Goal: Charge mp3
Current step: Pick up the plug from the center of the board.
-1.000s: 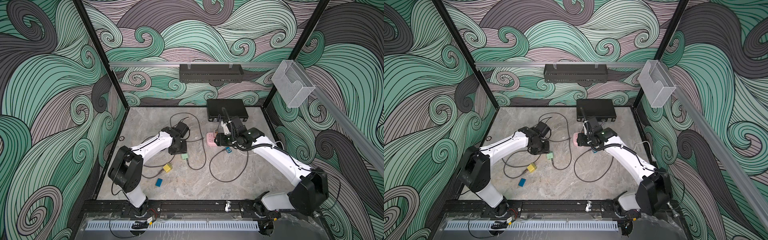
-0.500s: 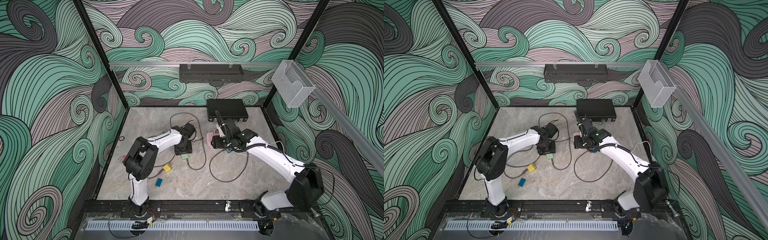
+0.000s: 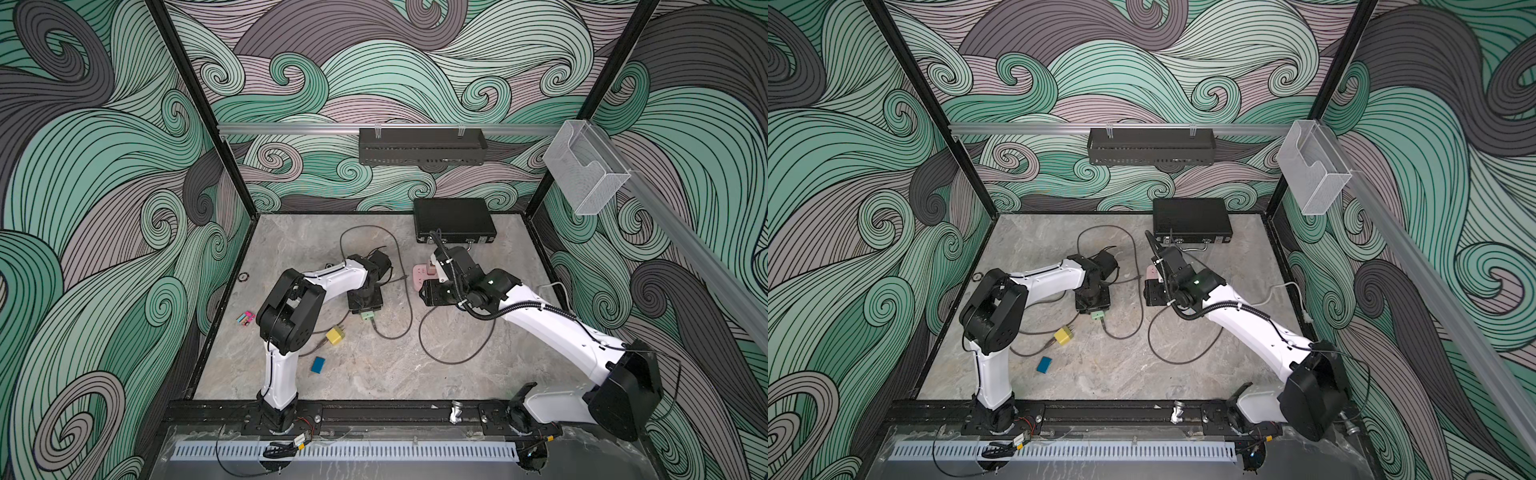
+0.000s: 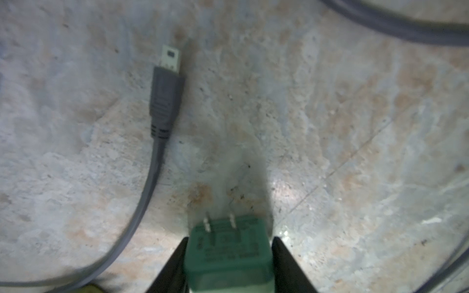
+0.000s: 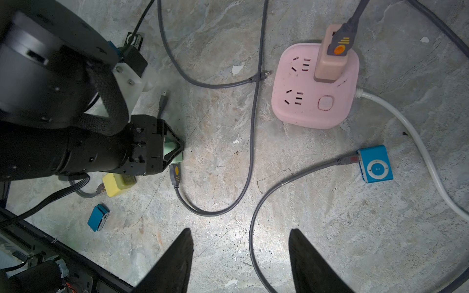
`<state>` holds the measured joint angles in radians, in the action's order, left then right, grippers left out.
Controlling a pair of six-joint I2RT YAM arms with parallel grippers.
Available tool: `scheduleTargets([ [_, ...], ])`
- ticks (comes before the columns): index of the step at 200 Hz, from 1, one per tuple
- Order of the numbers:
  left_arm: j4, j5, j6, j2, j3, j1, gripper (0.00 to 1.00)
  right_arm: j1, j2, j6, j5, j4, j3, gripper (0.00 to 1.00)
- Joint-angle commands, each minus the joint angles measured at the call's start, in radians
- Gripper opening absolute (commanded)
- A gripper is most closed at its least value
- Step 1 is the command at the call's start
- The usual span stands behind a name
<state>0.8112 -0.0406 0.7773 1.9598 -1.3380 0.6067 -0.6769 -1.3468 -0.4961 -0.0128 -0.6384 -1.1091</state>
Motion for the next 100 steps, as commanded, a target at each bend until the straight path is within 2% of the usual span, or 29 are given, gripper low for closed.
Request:
scheduleTargets([
  [1,-0.008,-0.022,0.023,-0.017,0.021,-0.001,0.36,-0.018,0.054,-0.044,0.015,0.009,0.022,0.61],
  [28,-0.060,-0.011,0.063,-0.045,0.054,-0.007,0.19,-0.062,0.114,-0.065,0.016,0.025,0.055,0.61],
  [71,-0.218,0.136,0.145,-0.195,0.119,-0.010,0.16,-0.089,0.265,-0.188,-0.020,0.137,0.188,0.61],
  [100,-0.323,0.160,0.218,-0.347,0.164,-0.009,0.14,-0.091,0.402,-0.248,-0.030,0.224,0.272,0.62],
])
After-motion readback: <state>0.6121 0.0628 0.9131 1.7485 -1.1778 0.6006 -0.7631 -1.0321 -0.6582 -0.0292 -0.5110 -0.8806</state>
